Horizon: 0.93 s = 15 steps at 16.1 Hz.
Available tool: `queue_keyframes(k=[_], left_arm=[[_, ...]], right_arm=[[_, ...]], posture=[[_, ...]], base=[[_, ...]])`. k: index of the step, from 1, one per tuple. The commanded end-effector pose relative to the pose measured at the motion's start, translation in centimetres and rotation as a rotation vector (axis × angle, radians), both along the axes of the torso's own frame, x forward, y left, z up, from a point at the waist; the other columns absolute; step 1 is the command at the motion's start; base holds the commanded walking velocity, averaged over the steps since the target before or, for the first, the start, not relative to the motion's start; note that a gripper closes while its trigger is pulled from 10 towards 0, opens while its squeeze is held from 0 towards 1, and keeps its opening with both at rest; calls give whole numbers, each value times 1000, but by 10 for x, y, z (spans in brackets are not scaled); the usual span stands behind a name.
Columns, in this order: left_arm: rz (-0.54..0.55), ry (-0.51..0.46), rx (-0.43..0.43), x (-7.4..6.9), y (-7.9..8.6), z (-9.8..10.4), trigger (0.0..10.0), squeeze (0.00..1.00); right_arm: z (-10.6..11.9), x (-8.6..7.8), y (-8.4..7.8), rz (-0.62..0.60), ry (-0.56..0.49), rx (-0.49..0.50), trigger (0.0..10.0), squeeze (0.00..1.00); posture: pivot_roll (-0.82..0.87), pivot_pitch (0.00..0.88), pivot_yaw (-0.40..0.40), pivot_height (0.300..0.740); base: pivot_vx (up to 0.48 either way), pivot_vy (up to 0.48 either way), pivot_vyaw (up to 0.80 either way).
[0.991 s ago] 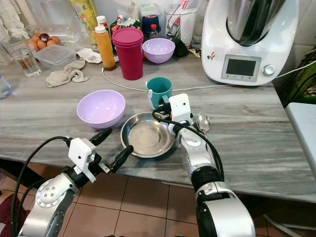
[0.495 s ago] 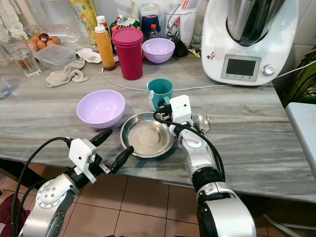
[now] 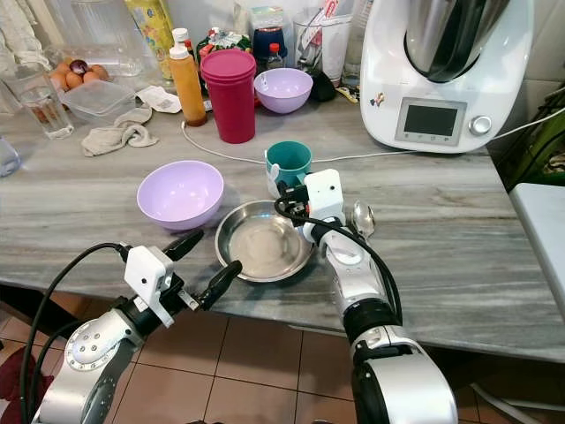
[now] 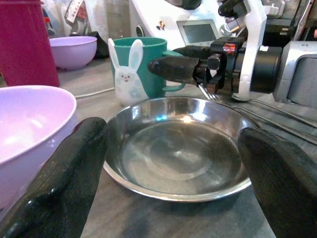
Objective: Setting the table
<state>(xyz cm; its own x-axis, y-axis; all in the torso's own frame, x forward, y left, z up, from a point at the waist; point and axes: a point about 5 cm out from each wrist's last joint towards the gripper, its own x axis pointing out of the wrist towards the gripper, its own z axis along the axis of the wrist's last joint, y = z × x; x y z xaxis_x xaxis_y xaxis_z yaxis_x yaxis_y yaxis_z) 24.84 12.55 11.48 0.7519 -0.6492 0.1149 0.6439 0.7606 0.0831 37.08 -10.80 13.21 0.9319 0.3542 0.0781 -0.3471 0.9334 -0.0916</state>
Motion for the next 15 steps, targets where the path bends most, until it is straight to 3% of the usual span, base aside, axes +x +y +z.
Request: queue_keyframes(k=[1, 7, 13, 14, 15], left_arm=[[-7, 0, 8, -1, 0, 2, 10000, 0], [17, -10, 2, 1, 0, 2, 10000, 0], [102, -59, -36, 8, -1, 11, 10000, 0], [146, -80, -31, 12, 1, 13, 10000, 0], [215, -89, -27, 18, 7, 15, 10000, 0]], right_arm=[[10, 2, 1, 0, -37, 22, 10000, 1000], [29, 1, 2, -18, -130, 63, 10000, 1000], [39, -16, 0, -85, -228, 57, 10000, 1000], [43, -18, 1, -97, -252, 41, 10000, 965], [45, -20, 2, -99, -257, 40, 10000, 0]], posture=[[-134, 94, 30, 740], [-136, 93, 27, 740], [-147, 86, 23, 740], [-147, 83, 21, 740], [-148, 80, 21, 740]], base=[[0, 0, 0], [0, 0, 0], [0, 0, 0], [0, 0, 0], [0, 0, 0]])
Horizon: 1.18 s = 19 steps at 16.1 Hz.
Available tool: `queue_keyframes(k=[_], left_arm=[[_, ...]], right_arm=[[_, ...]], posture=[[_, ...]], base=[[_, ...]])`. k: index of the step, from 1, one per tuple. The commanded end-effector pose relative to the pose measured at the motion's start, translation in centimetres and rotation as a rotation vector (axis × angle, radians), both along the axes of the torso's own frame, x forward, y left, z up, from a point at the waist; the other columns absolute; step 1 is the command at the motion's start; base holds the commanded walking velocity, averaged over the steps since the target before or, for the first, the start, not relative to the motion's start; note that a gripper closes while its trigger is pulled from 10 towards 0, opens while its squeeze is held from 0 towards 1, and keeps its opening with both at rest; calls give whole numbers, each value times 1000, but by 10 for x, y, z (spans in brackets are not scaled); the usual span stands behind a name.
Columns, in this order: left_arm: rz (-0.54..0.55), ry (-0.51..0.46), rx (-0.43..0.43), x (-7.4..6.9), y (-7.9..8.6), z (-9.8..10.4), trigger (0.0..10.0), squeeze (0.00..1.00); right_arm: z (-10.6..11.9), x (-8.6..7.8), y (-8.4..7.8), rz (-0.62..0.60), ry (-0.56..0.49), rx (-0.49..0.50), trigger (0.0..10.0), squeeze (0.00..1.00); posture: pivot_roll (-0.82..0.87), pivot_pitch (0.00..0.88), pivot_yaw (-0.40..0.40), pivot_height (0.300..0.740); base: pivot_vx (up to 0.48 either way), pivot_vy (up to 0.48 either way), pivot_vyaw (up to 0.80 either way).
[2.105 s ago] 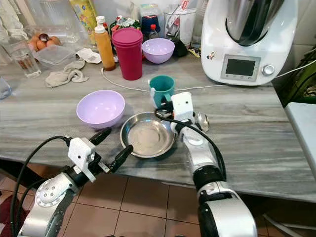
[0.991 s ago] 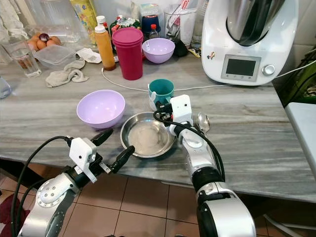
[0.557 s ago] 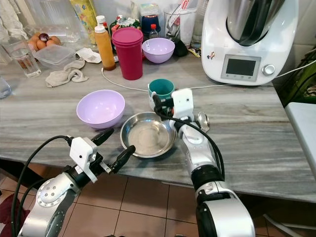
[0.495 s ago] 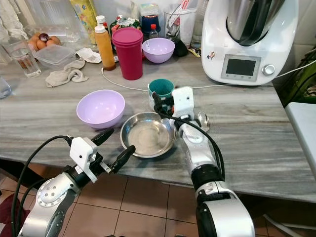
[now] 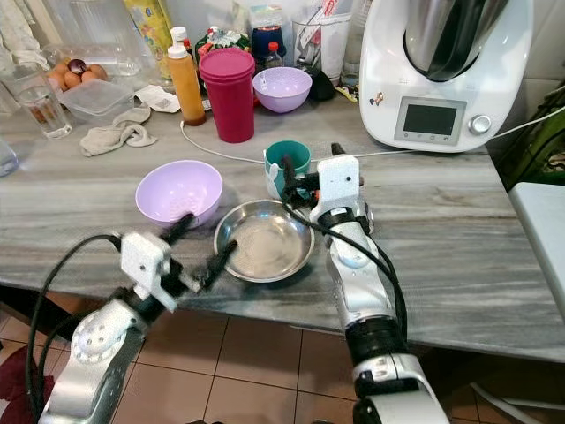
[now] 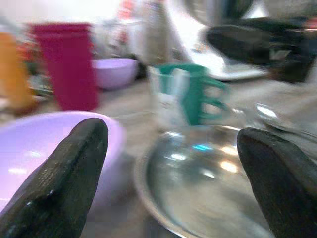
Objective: Setting the table
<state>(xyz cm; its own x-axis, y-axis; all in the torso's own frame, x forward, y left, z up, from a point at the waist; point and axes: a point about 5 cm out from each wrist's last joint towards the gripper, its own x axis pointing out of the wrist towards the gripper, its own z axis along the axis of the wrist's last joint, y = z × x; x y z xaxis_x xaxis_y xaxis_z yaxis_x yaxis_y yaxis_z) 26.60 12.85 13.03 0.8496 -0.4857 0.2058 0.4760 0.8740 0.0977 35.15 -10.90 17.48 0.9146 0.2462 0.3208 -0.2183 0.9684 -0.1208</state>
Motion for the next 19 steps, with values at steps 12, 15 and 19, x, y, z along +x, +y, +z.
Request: queue_keyframes(k=[12, 15, 19], left_arm=[[340, -25, -27, 21, 24, 1, 10000, 0], [428, -15, -9, 26, 28, -3, 10000, 0], [506, 12, 2, 25, 36, -11, 10000, 0]], right_arm=[[2, -29, -6, -45, -5, -150, 10000, 0], [3, -29, -5, -34, -3, -151, 10000, 0], [-1, -32, -3, -18, 11, -150, 10000, 0]], posture=[[-163, 47, 3, 740], [-166, 36, 1, 740], [-155, 40, 1, 740]], base=[[0, 0, 667], [0, 0, 800], [0, 0, 800]])
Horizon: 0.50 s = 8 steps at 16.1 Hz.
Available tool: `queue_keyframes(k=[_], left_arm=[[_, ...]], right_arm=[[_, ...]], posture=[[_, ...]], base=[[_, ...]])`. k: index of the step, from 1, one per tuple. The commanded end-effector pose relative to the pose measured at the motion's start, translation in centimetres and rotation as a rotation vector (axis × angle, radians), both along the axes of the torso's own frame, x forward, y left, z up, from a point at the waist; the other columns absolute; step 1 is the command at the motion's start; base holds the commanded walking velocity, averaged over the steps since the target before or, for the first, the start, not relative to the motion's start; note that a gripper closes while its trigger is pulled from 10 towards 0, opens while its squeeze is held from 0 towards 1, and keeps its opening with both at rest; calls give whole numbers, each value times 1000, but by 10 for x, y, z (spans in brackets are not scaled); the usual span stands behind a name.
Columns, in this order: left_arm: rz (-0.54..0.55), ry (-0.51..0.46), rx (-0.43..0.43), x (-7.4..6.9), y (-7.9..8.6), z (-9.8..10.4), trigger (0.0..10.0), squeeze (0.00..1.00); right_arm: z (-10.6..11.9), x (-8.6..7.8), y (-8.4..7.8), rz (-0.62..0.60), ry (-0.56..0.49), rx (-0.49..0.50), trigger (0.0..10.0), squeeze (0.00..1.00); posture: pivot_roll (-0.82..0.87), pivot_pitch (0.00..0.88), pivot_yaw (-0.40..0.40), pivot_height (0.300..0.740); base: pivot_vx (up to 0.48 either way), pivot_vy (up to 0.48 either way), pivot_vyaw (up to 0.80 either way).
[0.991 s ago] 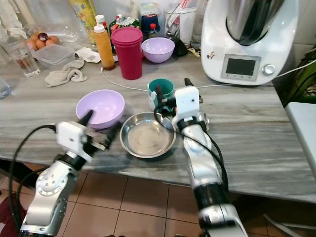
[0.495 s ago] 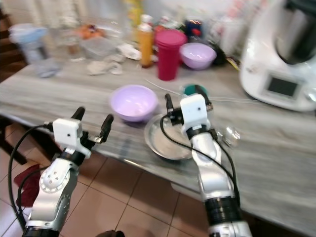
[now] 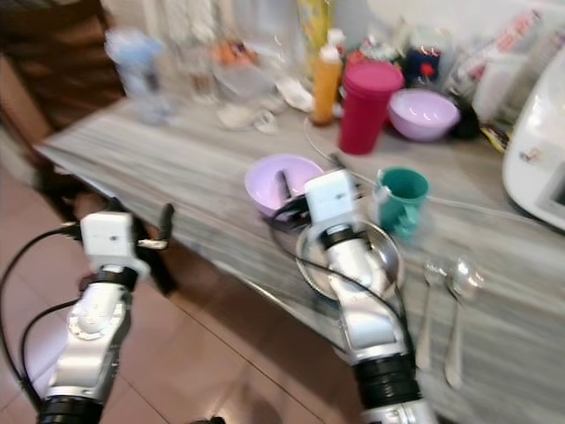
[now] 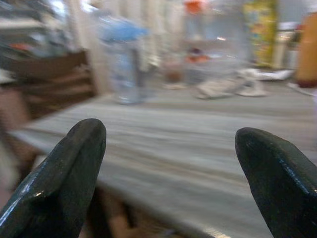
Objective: Setting the table
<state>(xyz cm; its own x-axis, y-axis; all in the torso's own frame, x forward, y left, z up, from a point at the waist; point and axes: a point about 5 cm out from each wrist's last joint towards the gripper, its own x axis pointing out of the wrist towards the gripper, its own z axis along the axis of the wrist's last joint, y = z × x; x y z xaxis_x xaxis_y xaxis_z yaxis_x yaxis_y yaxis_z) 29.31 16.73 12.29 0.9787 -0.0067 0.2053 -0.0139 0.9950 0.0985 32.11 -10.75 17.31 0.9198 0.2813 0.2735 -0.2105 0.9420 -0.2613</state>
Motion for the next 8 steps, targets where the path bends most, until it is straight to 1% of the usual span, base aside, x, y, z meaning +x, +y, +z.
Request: queue_keyframes(k=[1, 2, 4, 8], left_arm=[[27, 28, 3, -3, 2, -8, 10000, 0], [85, 51, 14, -5, 10, -16, 10000, 0], [103, 56, 25, -5, 12, -18, 10000, 0], [119, 71, 16, -4, 14, -21, 10000, 0]], right_arm=[[-1, -3, -4, -2, 8, -2, 10000, 0], [-2, -4, -3, 4, 10, -5, 10000, 0], [-2, -5, -2, 7, 10, -5, 10000, 0], [-3, -6, 0, 14, 12, -8, 10000, 0]], posture=[[-153, 43, 4, 740], [-157, 46, 6, 740], [-157, 46, 6, 740], [-158, 47, 6, 740]], base=[[0, 0, 800], [0, 0, 800], [0, 0, 800], [0, 0, 800]])
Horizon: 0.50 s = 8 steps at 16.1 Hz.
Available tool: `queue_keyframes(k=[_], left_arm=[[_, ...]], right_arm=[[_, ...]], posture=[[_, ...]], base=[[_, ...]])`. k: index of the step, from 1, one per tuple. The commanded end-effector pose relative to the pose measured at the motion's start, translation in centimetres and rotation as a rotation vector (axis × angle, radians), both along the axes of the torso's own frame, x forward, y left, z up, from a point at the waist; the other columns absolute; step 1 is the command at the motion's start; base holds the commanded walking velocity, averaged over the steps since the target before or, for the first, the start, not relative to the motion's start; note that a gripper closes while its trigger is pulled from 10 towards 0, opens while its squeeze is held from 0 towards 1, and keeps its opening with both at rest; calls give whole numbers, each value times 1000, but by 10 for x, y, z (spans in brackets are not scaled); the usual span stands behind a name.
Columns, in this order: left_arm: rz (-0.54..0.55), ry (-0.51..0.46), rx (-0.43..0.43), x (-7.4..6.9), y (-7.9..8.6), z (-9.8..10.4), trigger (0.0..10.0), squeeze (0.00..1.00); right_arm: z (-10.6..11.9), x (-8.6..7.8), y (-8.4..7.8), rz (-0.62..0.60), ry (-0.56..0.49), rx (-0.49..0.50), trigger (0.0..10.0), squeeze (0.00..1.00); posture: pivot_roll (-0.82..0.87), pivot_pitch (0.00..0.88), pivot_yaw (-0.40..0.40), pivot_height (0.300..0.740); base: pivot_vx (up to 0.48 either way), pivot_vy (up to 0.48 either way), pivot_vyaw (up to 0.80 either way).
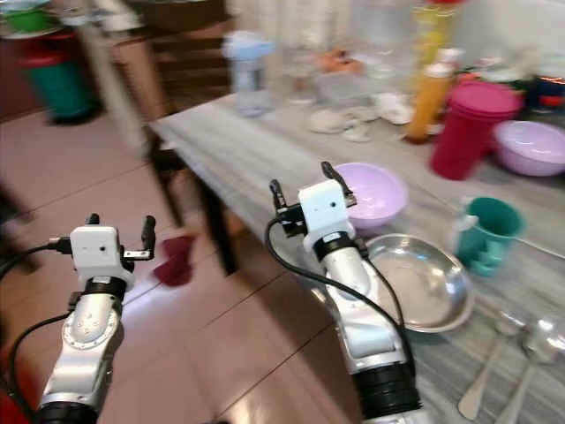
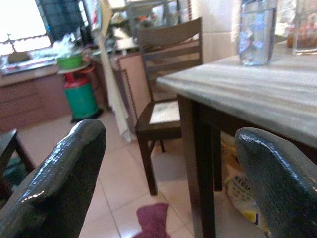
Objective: Setting the table
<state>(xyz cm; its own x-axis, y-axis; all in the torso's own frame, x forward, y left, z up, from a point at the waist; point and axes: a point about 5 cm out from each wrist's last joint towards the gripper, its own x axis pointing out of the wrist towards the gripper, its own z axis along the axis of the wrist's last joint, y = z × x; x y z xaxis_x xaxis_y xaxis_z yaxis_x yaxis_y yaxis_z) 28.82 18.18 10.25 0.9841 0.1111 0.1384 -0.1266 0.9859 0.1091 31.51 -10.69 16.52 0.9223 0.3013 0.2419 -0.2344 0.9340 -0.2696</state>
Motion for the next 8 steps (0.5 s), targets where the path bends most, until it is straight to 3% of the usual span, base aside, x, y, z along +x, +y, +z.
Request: queue_keyframes(k=[1, 8], left_arm=[[-7, 5, 8, 1, -1, -1, 10000, 0], [20, 63, -7, 1, 0, -17, 10000, 0]], right_arm=[[5, 0, 0, -1, -16, 7, 10000, 0], [0, 0, 1, 15, -1, 0, 10000, 0]], posture=[[-157, 46, 5, 740], [-153, 38, 2, 740]], base=[[0, 0, 800], [0, 0, 800]])
